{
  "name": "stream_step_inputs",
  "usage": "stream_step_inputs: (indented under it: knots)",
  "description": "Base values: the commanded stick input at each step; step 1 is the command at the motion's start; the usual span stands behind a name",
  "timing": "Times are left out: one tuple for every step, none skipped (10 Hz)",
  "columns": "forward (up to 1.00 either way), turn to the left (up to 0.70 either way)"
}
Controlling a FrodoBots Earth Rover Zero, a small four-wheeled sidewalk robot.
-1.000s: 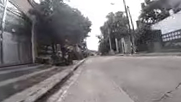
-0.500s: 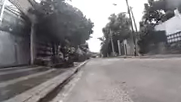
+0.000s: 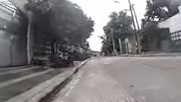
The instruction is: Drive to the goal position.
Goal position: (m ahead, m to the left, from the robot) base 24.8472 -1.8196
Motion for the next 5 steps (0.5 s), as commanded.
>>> stream_step_inputs:
  knots:
    - [0.70,0.00]
    - [0.70,0.00]
    - [0.70,0.00]
    - [0.70,0.00]
    - [0.70,0.00]
